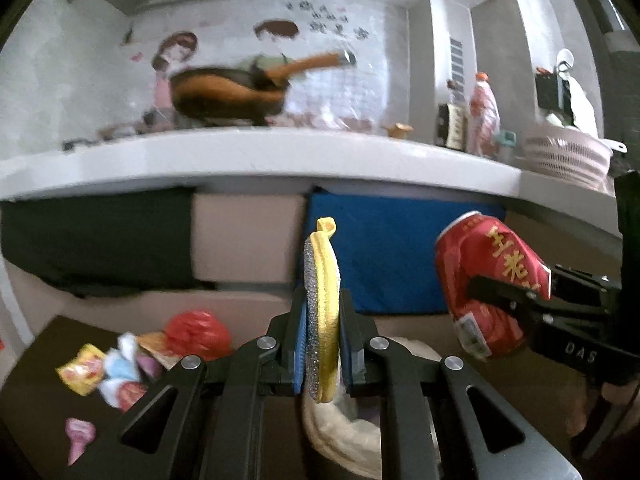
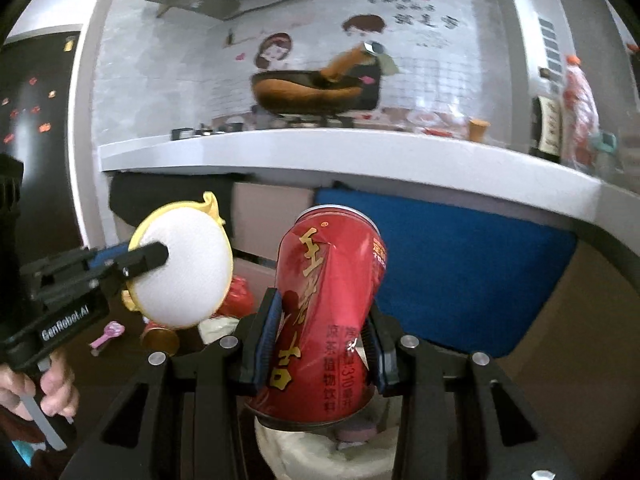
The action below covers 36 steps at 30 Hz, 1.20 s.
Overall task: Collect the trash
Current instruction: 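Carry lid and red can over the bin and open both grippers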
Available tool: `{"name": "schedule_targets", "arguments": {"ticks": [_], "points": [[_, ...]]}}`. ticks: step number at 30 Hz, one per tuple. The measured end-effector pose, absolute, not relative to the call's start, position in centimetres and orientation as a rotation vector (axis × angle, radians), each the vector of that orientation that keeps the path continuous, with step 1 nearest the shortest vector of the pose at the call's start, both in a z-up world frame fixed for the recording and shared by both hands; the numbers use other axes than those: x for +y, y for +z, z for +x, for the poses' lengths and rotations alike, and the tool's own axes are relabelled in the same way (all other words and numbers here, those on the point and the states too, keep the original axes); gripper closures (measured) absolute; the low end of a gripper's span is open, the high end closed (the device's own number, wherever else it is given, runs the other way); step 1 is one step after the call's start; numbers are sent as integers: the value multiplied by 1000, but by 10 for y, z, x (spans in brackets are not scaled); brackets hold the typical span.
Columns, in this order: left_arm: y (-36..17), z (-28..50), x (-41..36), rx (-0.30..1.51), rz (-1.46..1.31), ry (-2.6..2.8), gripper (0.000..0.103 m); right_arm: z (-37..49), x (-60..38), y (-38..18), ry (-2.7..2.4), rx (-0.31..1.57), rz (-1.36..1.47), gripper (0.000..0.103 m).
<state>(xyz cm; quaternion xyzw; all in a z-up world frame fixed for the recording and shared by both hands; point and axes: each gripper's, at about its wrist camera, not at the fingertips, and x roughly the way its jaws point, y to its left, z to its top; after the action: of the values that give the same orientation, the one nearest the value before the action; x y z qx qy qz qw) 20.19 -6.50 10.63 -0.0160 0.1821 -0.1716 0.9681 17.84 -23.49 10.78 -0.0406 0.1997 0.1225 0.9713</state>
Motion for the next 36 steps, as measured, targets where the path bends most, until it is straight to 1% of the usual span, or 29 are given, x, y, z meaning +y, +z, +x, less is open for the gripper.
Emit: {"name": "schedule_targets", "arguments": {"ticks": [6, 18, 24, 36], "points": [[75, 225, -83, 450, -55, -391, 89, 196, -261, 85, 221, 455, -15, 67], [30, 260, -96, 560, -56, -413, 89, 221, -273, 43, 208, 545, 16, 67], [17, 270, -97, 597, -55, -411, 89, 231, -278, 22, 201, 594, 35, 67], [1, 284, -102, 662, -79, -436, 89, 248, -278, 5, 198, 644, 53, 67]]}}
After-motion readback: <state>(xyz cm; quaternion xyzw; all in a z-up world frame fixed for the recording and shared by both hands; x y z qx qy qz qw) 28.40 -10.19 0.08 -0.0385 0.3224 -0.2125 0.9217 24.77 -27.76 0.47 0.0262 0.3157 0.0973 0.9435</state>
